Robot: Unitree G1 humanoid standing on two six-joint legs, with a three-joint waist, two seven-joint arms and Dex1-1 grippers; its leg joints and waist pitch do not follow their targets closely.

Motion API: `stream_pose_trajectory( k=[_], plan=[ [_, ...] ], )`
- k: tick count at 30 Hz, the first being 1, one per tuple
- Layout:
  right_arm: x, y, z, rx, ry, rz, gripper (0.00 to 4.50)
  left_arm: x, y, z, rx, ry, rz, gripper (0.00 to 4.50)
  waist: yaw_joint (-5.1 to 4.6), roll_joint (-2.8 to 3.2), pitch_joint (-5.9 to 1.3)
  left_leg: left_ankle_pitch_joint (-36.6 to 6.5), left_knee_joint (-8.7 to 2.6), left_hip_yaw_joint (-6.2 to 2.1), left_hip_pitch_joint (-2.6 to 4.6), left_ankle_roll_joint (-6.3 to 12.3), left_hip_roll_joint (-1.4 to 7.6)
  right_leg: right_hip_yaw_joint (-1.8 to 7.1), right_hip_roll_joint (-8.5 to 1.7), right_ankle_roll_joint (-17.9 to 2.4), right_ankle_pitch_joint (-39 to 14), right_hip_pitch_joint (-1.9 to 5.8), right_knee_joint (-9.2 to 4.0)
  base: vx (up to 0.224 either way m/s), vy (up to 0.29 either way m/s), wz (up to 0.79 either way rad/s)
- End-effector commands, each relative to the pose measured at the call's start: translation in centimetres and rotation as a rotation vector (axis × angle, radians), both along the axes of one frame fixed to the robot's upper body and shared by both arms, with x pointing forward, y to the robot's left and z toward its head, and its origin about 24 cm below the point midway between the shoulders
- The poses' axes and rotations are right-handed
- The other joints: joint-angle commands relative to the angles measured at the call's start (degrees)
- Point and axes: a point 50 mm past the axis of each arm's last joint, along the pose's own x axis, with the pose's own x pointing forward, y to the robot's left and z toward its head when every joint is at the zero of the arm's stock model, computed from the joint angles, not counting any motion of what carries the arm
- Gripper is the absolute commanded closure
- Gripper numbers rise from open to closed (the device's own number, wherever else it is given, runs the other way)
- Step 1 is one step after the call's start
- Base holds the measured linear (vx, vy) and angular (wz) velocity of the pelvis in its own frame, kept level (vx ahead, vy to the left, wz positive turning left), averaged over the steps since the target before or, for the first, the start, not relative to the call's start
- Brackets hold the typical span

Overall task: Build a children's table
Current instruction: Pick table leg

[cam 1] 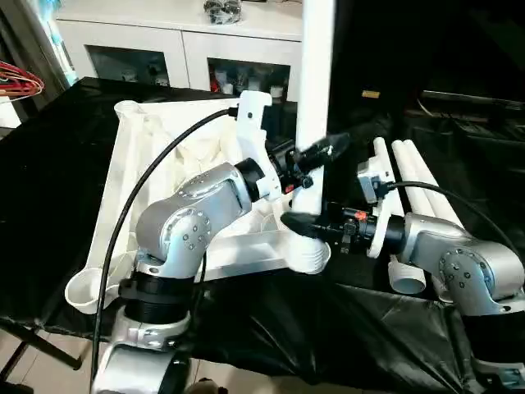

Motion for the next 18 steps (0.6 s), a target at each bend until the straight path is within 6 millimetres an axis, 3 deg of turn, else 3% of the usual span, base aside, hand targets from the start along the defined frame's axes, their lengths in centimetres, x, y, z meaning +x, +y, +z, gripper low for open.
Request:
stream_pose_trajectory(
  k=[1,8,15,16,18],
  plan=[
    [0.12,0.06,0.01,-0.03,-0.007,0.019,1.45,-0.44,-0.41,0.7,0.008,-0.054,-0.03,2.65,-0.08,-0.91,-4.14,-5.82,-4.28,-1.25,1.41,0.2,3.56,2.46,-4.07,-12.49,-3.71,2.47,-4.71,0.0,0.0,0.0],
    [0.22,0.13,-0.59,-0.082,0.035,0.032,1.45,-0.79,-0.59,0.66,0.013,-0.06,-0.067,2.65,-0.15,-1.12,-4.09,-5.87,-4.28,-1.21,1.41,0.44,3.6,2.47,-4.1,-12.73,-4.11,2.45,-4.7,0.0,0.0,0.0],
    [0.21,0.23,-0.88,-0.097,0.039,0.045,1.45,-1.08,-0.73,0.66,0.014,-0.07,-0.102,2.65,-0.12,-1.01,-4.09,-5.57,-4.2,-1.19,1.39,0.73,3.6,2.48,-4.14,-13.14,-3.63,2.43,-4.63,0.0,0.0,0.0],
    [0.25,0.26,-0.82,-0.091,0.036,0.045,1.45,-1.17,-0.75,0.62,0.018,-0.073,-0.112,2.65,-0.07,-0.7,-4.12,-5.69,-4.21,-1.24,1.44,0.59,3.62,2.48,-4.14,-13.17,-3.74,2.41,-4.57,0.0,0.0,0.0],
    [0.27,0.27,-0.79,-0.088,0.035,0.045,1.62,-1.21,-0.76,0.6,0.019,-0.074,-0.116,2.65,-0.13,-0.86,-4.11,-6.0,-4.29,-1.26,1.42,0.46,3.63,2.46,-4.11,-13.07,-3.9,2.47,-4.6,0.0,0.0,0.0]
  ],
)
